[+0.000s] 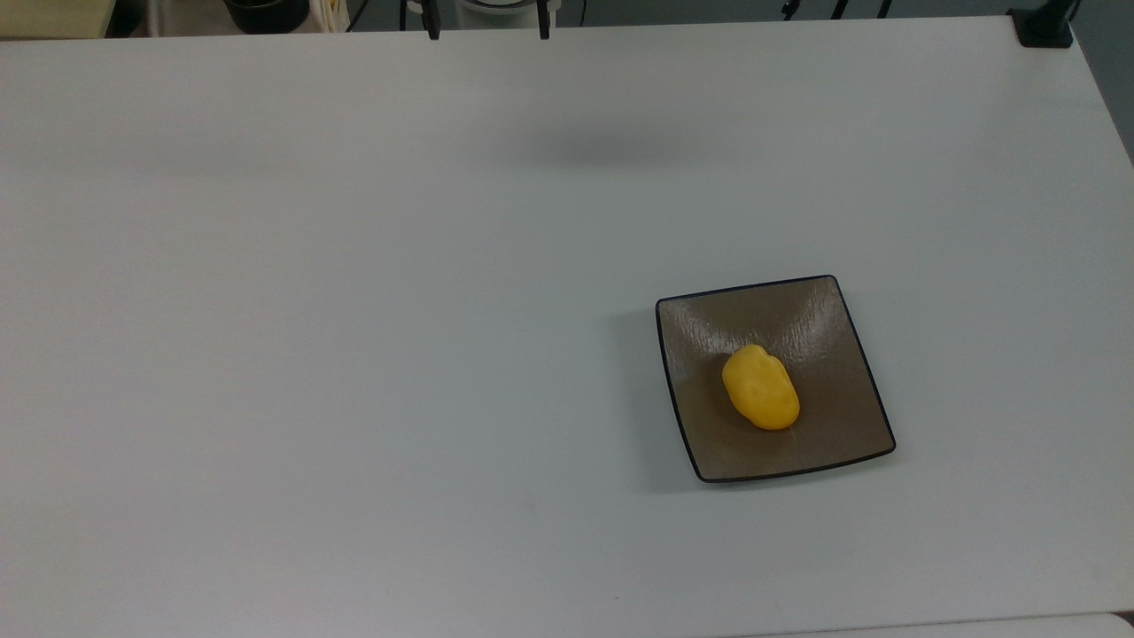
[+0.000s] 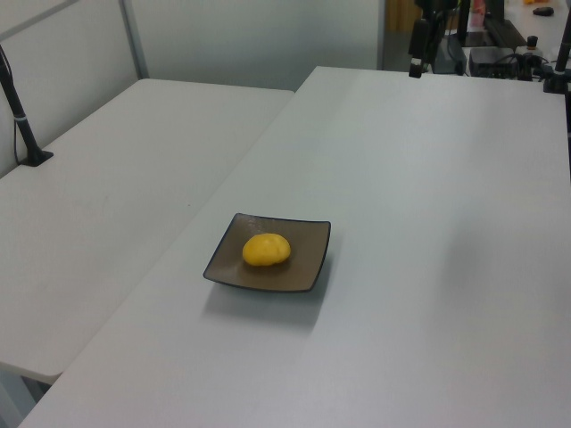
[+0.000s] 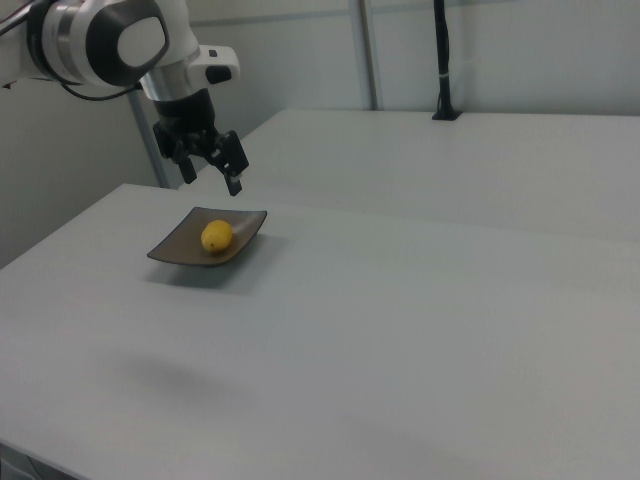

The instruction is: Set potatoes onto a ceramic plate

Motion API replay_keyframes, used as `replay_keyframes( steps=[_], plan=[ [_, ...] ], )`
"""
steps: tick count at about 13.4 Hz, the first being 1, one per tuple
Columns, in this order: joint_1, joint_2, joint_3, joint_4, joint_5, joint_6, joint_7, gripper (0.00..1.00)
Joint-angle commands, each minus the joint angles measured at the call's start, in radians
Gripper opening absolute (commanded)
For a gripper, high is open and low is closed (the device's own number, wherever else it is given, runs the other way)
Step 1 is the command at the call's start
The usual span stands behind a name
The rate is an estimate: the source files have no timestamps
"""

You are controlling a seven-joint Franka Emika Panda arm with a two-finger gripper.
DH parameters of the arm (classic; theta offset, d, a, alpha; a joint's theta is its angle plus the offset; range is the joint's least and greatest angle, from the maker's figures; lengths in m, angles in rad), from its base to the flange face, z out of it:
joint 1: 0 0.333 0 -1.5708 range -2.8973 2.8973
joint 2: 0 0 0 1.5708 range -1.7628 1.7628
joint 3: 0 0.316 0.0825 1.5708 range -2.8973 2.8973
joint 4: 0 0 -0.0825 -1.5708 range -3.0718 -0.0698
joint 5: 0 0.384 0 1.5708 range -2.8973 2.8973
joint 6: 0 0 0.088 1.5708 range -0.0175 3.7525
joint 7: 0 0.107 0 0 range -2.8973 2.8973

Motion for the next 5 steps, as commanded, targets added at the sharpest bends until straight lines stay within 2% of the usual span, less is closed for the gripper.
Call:
replay_keyframes(
  steps=[1,5],
  plan=[
    [-0.011,-0.023,0.007,-0.039,-0.018,0.046,-0.097,1.00],
    [-0.006,-0.023,0.007,-0.052,-0.018,0.046,-0.107,1.00]
  ],
)
